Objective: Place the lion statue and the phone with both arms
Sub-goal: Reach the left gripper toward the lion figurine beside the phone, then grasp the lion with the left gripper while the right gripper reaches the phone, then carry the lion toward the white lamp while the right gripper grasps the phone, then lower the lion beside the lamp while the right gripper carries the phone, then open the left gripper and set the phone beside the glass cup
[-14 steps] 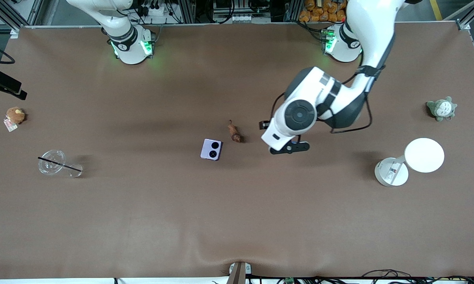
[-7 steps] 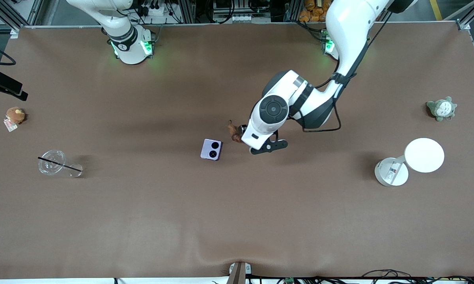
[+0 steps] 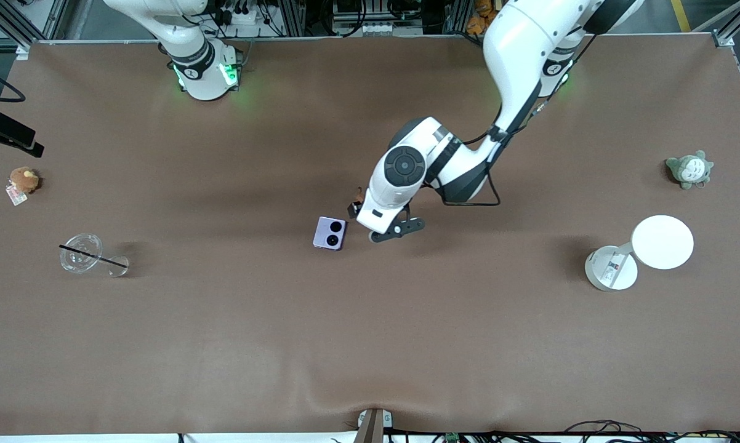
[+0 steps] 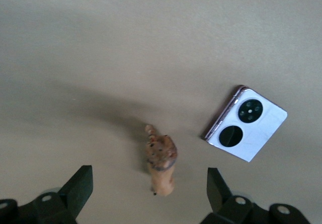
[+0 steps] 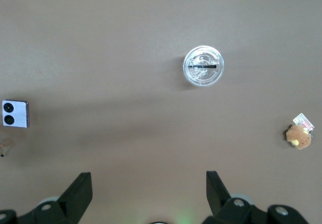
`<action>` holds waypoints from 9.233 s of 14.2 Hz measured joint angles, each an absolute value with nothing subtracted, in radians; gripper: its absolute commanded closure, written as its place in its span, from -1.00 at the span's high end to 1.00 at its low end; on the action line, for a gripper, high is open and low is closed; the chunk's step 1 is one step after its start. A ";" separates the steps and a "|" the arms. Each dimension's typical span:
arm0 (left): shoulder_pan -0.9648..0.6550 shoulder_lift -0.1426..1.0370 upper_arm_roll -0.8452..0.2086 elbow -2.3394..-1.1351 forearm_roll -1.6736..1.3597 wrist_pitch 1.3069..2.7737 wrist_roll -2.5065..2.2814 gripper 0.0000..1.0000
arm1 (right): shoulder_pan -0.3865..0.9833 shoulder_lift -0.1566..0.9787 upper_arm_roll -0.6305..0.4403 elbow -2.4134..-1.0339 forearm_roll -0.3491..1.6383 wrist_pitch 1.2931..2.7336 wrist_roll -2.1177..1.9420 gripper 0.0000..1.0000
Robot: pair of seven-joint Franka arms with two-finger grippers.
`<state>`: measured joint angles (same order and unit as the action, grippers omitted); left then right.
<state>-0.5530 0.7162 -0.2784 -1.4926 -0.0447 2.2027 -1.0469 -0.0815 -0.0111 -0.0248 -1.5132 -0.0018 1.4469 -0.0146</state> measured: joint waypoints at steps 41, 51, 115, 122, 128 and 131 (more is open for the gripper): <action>-0.561 0.783 -0.250 -1.466 0.036 2.212 -1.238 -0.74 | 0.517 0.696 -0.010 -1.519 0.182 2.085 0.561 1.00; -0.472 0.738 -0.248 -1.476 0.183 2.153 -1.135 -0.80 | 0.597 0.736 -0.010 -1.543 0.180 2.151 0.617 1.00; 0.165 0.646 -0.245 -1.730 0.344 2.325 -0.237 1.00 | 0.007 0.483 -0.069 -2.056 -0.002 2.343 -0.019 -0.19; 0.170 0.579 -0.288 -1.714 0.344 2.299 -0.240 1.00 | -0.007 0.511 -0.068 -2.056 -0.002 2.389 -0.031 -0.01; 0.171 0.451 -0.339 -1.703 0.344 2.154 -0.239 1.00 | -0.015 0.523 -0.067 -2.054 -0.002 2.398 -0.036 1.00; 0.171 0.353 -0.385 -1.661 0.301 1.959 -0.242 1.00 | -0.015 0.521 -0.063 -2.047 -0.002 2.370 -0.036 1.00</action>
<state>0.1710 0.3532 -0.3852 -1.6605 0.3014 1.9592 -0.2417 -0.0146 0.5214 -0.0632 -2.0473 -0.0017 2.3698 -0.0361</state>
